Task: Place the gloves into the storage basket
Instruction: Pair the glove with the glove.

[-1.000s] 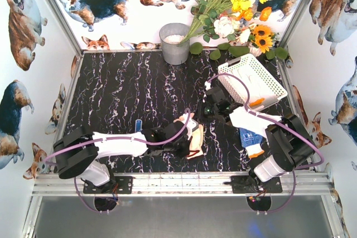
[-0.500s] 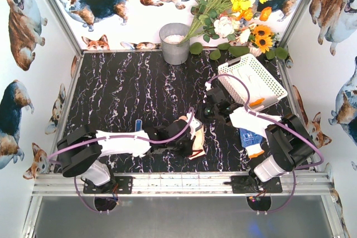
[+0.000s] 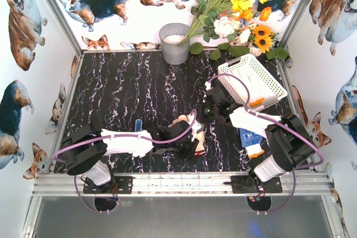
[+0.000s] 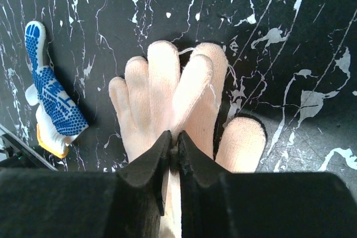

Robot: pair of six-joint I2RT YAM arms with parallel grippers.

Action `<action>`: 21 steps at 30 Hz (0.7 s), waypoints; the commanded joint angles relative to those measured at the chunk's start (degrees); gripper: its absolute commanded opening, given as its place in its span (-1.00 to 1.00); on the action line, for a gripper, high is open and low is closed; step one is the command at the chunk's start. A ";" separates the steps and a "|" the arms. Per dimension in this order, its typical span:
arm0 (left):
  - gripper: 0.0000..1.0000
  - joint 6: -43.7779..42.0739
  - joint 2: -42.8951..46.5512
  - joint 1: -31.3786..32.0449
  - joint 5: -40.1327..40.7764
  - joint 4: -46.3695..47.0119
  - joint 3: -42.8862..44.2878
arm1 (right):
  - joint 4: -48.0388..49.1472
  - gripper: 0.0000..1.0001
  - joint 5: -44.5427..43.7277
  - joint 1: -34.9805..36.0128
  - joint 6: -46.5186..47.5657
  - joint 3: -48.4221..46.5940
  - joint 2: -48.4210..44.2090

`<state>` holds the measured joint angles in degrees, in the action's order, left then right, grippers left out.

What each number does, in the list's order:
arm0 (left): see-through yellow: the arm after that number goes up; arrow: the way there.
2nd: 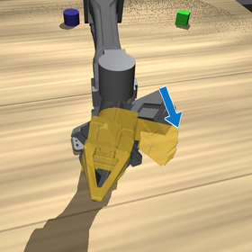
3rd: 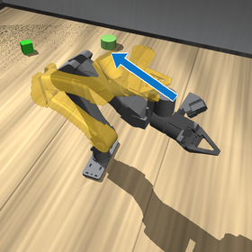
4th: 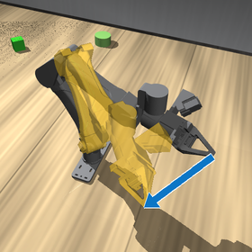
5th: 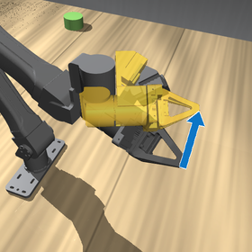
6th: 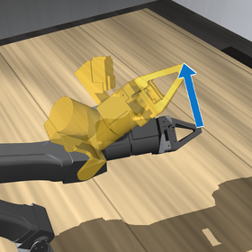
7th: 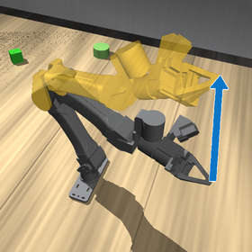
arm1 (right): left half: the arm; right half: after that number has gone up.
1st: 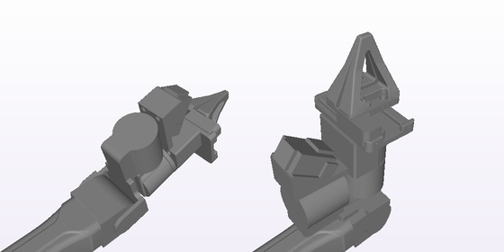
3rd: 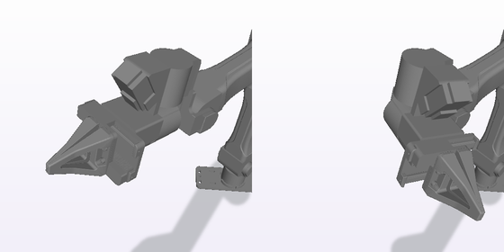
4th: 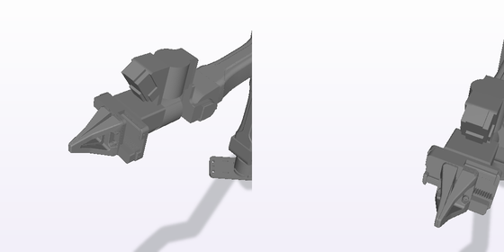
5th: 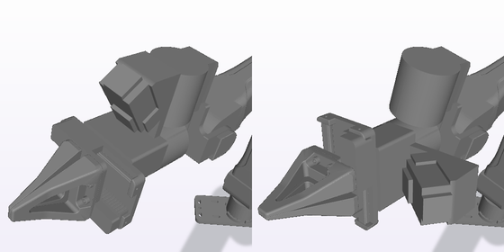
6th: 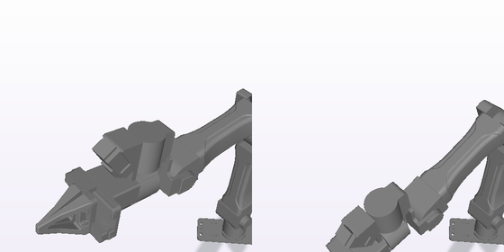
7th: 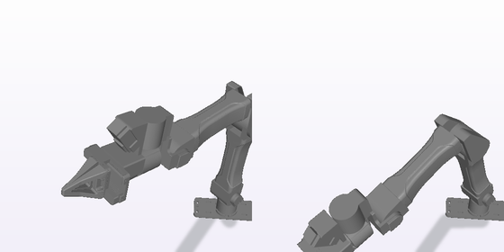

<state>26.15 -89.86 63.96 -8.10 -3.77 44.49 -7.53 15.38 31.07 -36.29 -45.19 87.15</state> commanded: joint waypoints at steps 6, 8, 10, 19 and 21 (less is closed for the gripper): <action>0.12 1.37 7.34 0.46 3.86 0.79 -2.77 | -0.47 -0.39 -3.10 0.04 2.49 -1.81 -5.00; 0.22 2.09 9.77 0.46 5.00 0.78 -4.22 | -2.29 -0.28 -4.05 0.04 3.44 -2.27 -6.13; 0.31 2.64 12.49 0.39 6.54 0.46 -5.31 | -3.62 -0.19 -5.05 0.04 4.12 -2.52 -7.52; 0.40 2.94 18.87 -3.51 17.12 -8.33 -3.22 | -8.75 -0.04 -8.60 -0.12 5.14 -2.52 -15.43; 0.40 4.82 18.81 -5.16 17.59 -7.96 -2.80 | -10.63 -0.04 -9.69 -0.12 4.50 -1.65 -17.94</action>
<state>28.56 -71.61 61.28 4.97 -9.32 39.64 -15.55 8.91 31.07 -32.53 -45.30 74.37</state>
